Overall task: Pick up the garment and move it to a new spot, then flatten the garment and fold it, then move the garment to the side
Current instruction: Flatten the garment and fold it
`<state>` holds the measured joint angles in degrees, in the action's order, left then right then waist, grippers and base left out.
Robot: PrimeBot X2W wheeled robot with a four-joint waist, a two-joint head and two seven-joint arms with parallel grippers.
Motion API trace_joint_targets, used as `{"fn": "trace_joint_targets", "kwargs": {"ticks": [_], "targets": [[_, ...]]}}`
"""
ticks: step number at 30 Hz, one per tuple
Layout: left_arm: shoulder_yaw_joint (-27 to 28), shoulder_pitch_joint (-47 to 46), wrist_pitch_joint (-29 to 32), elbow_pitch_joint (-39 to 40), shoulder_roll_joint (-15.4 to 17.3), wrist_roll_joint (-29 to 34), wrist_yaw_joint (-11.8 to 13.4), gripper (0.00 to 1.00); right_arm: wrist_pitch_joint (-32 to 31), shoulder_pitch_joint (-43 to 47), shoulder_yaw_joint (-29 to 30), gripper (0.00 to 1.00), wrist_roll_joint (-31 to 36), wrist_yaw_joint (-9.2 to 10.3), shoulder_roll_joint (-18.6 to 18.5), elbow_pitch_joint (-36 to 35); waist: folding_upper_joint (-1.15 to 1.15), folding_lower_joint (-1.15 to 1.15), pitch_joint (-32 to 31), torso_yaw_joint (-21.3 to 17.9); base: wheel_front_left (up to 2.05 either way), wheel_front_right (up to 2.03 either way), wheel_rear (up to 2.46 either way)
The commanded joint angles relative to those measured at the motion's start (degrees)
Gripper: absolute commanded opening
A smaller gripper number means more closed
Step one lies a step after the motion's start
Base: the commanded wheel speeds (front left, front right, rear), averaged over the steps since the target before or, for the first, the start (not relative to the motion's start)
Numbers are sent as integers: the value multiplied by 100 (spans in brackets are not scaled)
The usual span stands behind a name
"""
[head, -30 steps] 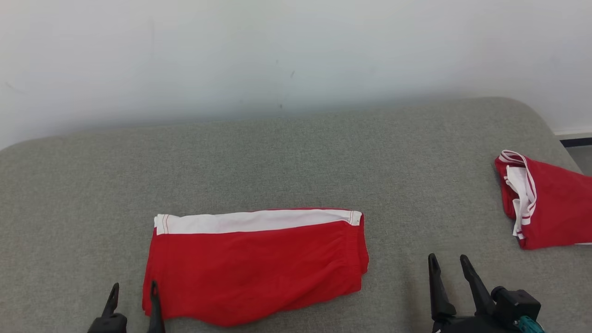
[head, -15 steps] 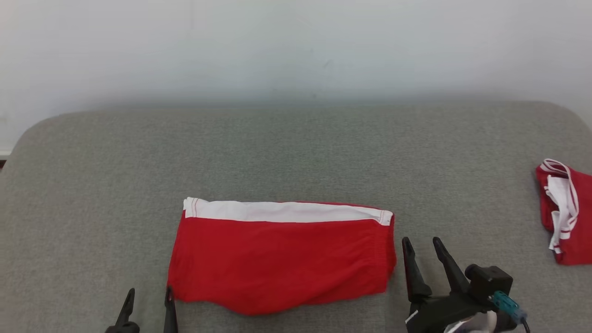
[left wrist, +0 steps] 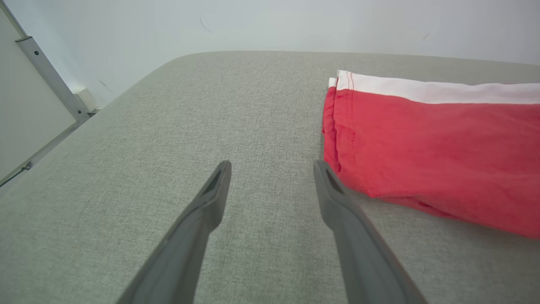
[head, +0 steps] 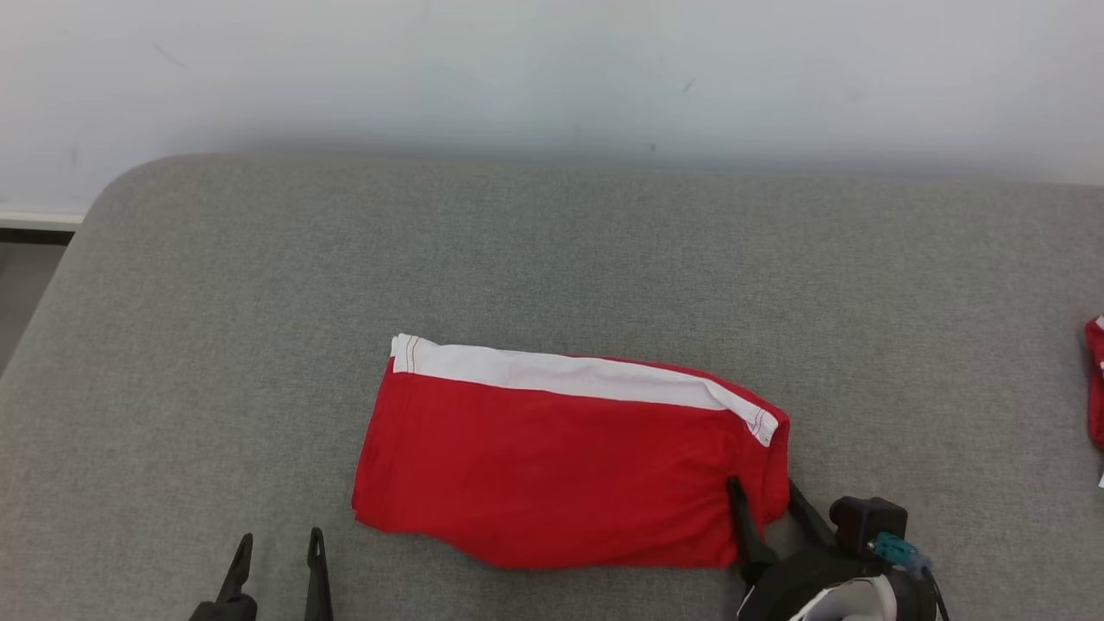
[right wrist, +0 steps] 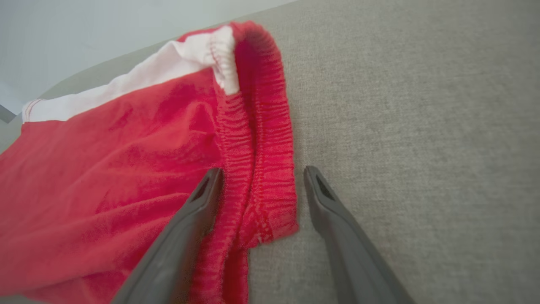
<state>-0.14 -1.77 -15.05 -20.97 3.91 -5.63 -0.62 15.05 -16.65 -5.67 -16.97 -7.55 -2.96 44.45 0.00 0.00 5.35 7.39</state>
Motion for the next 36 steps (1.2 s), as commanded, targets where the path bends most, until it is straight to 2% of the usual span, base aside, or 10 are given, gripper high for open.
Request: {"fn": "trace_joint_targets", "kwargs": {"ticks": [1, 4, 9, 10, 11, 12, 16, 19, 30, 36], "targets": [[29, -76, -15, -26, -29, 24, -27, 100, -24, -99, -164, 100, -144, 16, 13, 268, 0, 0, 75, 75, 0, 0, 0], [62, -92, -15, -34, -52, 51, -56, 100, -42, -179, -466, 100, -406, 16, 22, 668, 0, 0, 103, 98, 0, 0, 0], [76, -114, -15, -27, -79, 76, -85, 100, -52, -274, -1012, 100, -845, 8, 44, 885, 0, 0, 130, 105, 0, 0, 0], [80, -115, -15, -29, -81, 84, -95, 100, -52, -271, -1123, 89, -972, 0, 51, 872, 0, 0, 131, 101, 0, 0, 0], [83, -113, -15, -33, -82, 93, -105, 100, -50, -286, -1234, 49, -1042, -4, 61, 879, 0, 0, 128, 97, 0, 0, 0], [89, -111, -15, -37, -85, 100, -112, 100, -49, -296, -1312, 2, -1111, -5, 65, 888, 0, 0, 126, 93, 0, 0, 0], [103, -96, -15, -56, -94, 119, -126, 100, -41, -347, -1411, 0, -1321, -1, 48, 834, 0, 0, 114, 74, 0, 0, 0], [110, -64, -15, -80, -99, 132, -143, 100, -30, -411, -1236, 0, -1309, 2, 30, 802, 0, 0, 85, 56, 0, 0, 0], [158, 141, -15, -166, -105, 108, -175, 100, 4, -254, 92, 0, -856, 9, -187, 432, 0, 0, -109, -126, 0, 0, 0], [8, 122, -15, -208, -103, -23, -139, 100, -1, -280, -149, 0, -974, 9, -155, 13, 0, 0, -120, -231, 0, 0, 0]]}}
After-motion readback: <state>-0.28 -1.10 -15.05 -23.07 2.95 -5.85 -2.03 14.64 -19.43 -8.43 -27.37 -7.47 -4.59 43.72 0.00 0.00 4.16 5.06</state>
